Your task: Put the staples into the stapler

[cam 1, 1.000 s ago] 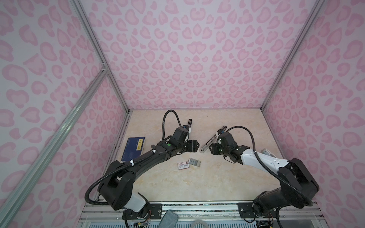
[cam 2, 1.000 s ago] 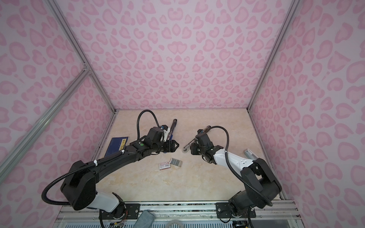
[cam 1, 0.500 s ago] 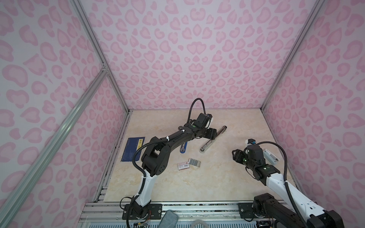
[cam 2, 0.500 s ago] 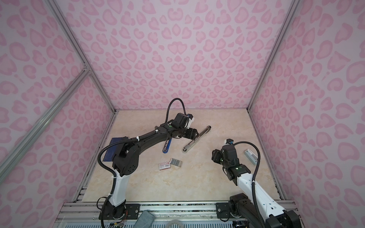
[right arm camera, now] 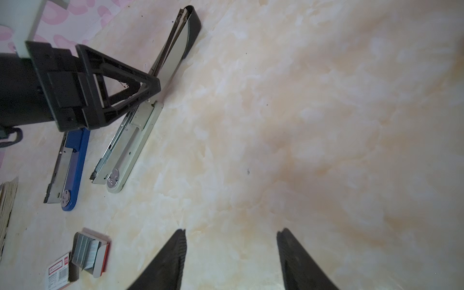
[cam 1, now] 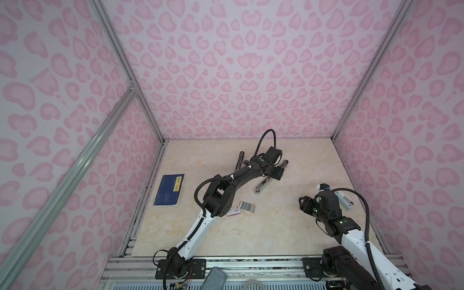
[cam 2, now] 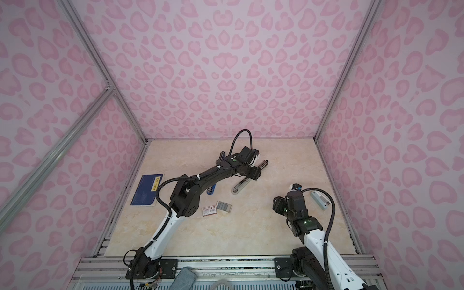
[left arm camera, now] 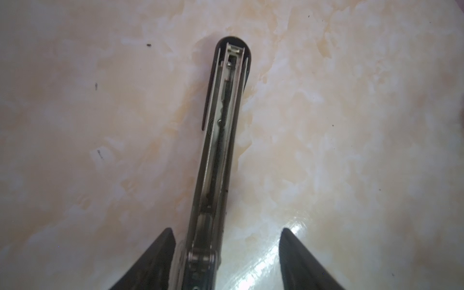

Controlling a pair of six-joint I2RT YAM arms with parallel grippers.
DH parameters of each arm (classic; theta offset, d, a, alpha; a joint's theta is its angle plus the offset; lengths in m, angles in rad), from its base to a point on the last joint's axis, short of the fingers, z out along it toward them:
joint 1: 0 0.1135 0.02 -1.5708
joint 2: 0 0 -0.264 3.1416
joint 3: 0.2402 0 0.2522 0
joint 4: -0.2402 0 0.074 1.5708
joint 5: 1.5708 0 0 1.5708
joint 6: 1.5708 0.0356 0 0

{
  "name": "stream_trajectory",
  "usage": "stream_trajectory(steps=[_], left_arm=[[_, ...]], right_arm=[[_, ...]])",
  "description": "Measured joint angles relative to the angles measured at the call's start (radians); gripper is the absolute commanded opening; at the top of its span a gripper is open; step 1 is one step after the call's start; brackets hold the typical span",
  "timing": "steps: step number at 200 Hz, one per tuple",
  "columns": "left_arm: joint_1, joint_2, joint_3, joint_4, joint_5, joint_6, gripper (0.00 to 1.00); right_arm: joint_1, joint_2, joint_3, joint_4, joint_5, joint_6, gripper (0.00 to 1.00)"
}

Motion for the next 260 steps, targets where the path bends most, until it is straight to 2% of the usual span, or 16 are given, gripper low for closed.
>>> stream_trajectory(steps=[39, 42, 48, 94, 118, 127, 132, 142, 166, 197, 241, 260], left_arm=[[-0.026, 0.008, -0.011, -0.017, -0.014, 0.041, 0.37], [-0.030, 0.008, -0.013, -0.016, -0.017, 0.045, 0.33], [-0.037, 0.005, -0.018, -0.013, -0.021, 0.045, 0.31], [-0.072, -0.058, -0.129, 0.018, -0.020, 0.106, 0.27], [-0.090, -0.127, -0.245, 0.039, -0.024, 0.144, 0.30], [-0.093, -0.153, -0.285, 0.047, -0.027, 0.154, 0.35], [-0.096, -0.167, -0.308, 0.049, -0.027, 0.163, 0.43], [-0.098, -0.190, -0.344, 0.050, -0.027, 0.175, 0.53], [-0.097, -0.215, -0.378, 0.039, -0.025, 0.171, 0.63], [-0.095, -0.207, -0.322, 0.037, -0.001, 0.163, 0.64], [-0.096, -0.108, -0.189, 0.044, 0.034, 0.152, 0.63], [-0.097, -0.077, -0.163, 0.031, 0.040, 0.140, 0.57]], right_arm=[[0.000, 0.036, -0.005, 0.021, -0.004, 0.011, 0.60], [0.000, 0.039, -0.006, 0.024, -0.004, 0.011, 0.60], [0.000, 0.046, -0.006, 0.031, -0.004, 0.014, 0.60], [-0.029, 0.092, -0.006, 0.069, -0.019, 0.019, 0.60], [-0.086, 0.109, -0.011, 0.102, -0.045, 0.029, 0.61], [-0.108, 0.117, -0.014, 0.109, -0.060, 0.031, 0.61], [-0.118, 0.123, -0.016, 0.113, -0.070, 0.036, 0.61], [-0.135, 0.134, -0.017, 0.122, -0.086, 0.038, 0.62], [-0.162, 0.178, -0.015, 0.152, -0.125, 0.041, 0.63], [-0.201, 0.238, -0.008, 0.195, -0.171, 0.043, 0.62], [-0.242, 0.315, -0.003, 0.263, -0.217, 0.047, 0.61], [-0.254, 0.350, 0.004, 0.286, -0.236, 0.056, 0.61]])
